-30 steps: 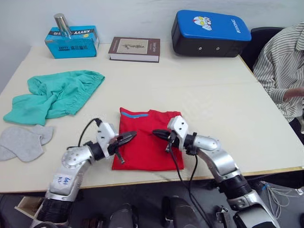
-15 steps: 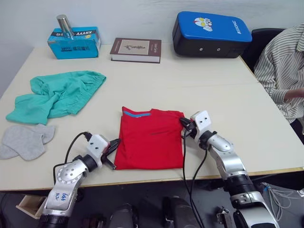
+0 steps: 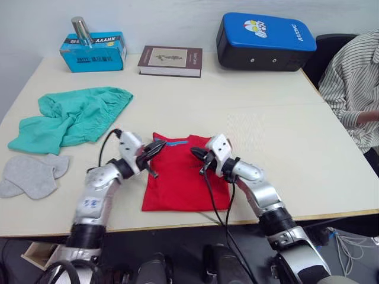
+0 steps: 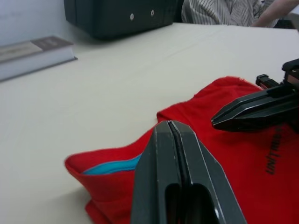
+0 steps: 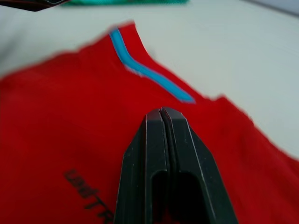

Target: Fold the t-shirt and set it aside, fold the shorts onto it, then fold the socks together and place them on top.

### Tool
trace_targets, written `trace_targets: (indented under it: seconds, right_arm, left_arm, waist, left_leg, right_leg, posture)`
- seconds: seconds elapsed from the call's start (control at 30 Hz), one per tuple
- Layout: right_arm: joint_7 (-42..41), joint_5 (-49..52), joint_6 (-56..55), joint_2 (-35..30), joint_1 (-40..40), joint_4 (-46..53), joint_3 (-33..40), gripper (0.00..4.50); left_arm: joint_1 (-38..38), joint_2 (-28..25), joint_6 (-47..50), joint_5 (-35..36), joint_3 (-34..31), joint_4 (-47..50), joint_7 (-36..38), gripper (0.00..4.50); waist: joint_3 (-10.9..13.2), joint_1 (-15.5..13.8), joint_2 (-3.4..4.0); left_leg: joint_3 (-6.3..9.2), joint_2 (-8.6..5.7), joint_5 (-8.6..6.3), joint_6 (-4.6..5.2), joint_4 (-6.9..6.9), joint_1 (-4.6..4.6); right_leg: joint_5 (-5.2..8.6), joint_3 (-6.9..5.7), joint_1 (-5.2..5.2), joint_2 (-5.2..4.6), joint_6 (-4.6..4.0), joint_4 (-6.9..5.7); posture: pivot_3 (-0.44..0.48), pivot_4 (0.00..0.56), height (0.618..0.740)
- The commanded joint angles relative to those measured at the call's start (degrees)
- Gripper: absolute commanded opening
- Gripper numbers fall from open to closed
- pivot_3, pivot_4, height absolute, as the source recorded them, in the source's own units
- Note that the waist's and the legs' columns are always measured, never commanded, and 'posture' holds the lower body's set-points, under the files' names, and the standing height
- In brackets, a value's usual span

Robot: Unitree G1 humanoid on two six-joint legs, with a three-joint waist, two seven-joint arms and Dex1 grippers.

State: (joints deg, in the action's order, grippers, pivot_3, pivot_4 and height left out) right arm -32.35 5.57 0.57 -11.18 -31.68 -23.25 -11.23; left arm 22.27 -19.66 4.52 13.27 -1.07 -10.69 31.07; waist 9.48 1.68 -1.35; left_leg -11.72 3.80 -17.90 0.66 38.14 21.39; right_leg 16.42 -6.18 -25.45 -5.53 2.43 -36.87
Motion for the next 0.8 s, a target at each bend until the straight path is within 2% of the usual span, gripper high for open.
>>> trace_targets:
  seconds: [0.03, 0.13, 0.27, 0.37, 0.47, 0.57, 0.6, 0.67, 0.8]
  right_arm:
    - [3.36, -0.48, -3.44, -1.74, -1.41, -5.02, 4.88, 0.02]
    - [2.99, 0.89, -4.25, -4.18, -1.02, -6.58, 8.29, 0.02]
    - [0.49, 3.71, -4.34, -7.27, 0.47, -6.42, 12.33, 0.02]
    - [-3.85, 7.51, -3.21, -8.75, 2.74, -2.01, 14.32, 0.02]
    - [-9.1, 15.71, 6.91, -11.22, 6.51, 8.27, 16.81, 0.02]
    - [-13.11, 24.53, 22.35, -15.72, 10.43, 18.8, 18.18, 0.54]
    - [-14.27, 27.6, 28.21, -18.02, 11.67, 22.15, 18.41, 0.98]
    - [-16.06, 34.56, 40.29, -22.79, 13.56, 27.96, 19.14, 1.6]
    - [-17.06, 44.36, 62.68, -31.57, 13.73, 32.29, 18.2, 2.93]
  left_arm:
    - [1.75, 0.2, -1.44, -4.39, -0.36, -5.87, -4.9, 0.0]
    - [0.81, 0.13, -0.94, -5.01, -1.28, -6.37, -6.15, 0.0]
    - [-1.82, -0.7, -1.49, -4.2, -1.9, -4.64, -4.19, 0.0]
    - [-3.3, -1.05, -6.01, -2.46, -3.3, -2.77, -1.86, 0.0]
    - [-4.69, -1.98, -10.34, 3.13, -6.18, 3.57, 3.56, 0.0]
    - [-7.91, -5.18, -6.89, 10.2, -7.09, 11.58, 11.33, 0.0]
    - [-9.66, -7.16, -4.78, 12.25, -6.96, 14.49, 14.18, 0.0]
    - [-13.65, -11.67, -0.24, 15.92, -6.81, 19.56, 19.52, 0.0]
    - [-19.42, -17.26, 4.02, 18.45, -5.63, 24.87, 25.86, 0.0]
  waist:
    - [0.0, 0.22, 0.0]
    - [0.0, 0.16, 0.0]
    - [0.0, 0.11, 0.0]
    - [0.01, 0.41, 0.02]
    - [0.06, 0.56, 0.07]
    - [0.1, 0.41, 0.09]
    - [0.09, 0.41, 0.09]
    - [0.09, 0.46, 0.15]
    - [0.12, 0.23, 0.16]
  left_leg:
    - [-0.02, 0.0, 0.0, 0.0, 0.01, -0.01]
    - [-0.02, 0.06, 0.01, -0.01, -0.01, -0.03]
    - [-0.02, 0.07, 0.02, -0.03, 0.0, -0.07]
    - [-0.03, 0.1, 0.03, -0.06, -0.04, -0.12]
    - [-0.03, 0.19, 0.05, -0.15, -0.1, -0.11]
    - [0.02, 0.24, 0.05, -0.17, -0.1, -0.07]
    - [0.04, 0.24, 0.04, -0.18, -0.1, -0.08]
    - [0.04, 0.22, 0.02, -0.15, -0.08, -0.1]
    - [0.1, 0.23, -0.09, -0.1, -0.14, -0.15]
  right_leg:
    - [-0.02, 0.03, 0.0, -0.05, 0.03, 0.01]
    - [-0.02, 0.03, 0.01, -0.07, 0.03, 0.01]
    - [-0.02, 0.06, 0.02, -0.14, 0.03, -0.02]
    - [-0.02, 0.08, 0.03, -0.11, 0.03, -0.02]
    - [0.0, 0.07, 0.0, -0.04, 0.0, -0.01]
    - [0.01, 0.05, -0.01, -0.05, -0.02, -0.01]
    - [0.01, 0.06, -0.01, -0.07, -0.02, 0.0]
    - [0.01, 0.06, 0.01, -0.09, -0.03, -0.01]
    - [0.07, 0.03, 0.02, -0.1, -0.13, 0.02]
  posture:
    - [0.0, 0.15, 0.74]
    - [0.0, 0.15, 0.74]
    - [0.0, 0.15, 0.74]
    - [0.0, 0.15, 0.74]
    - [0.0, 0.15, 0.74]
    - [0.0, 0.15, 0.74]
    - [0.0, 0.15, 0.74]
    - [0.0, 0.15, 0.74]
    - [0.0, 0.15, 0.74]
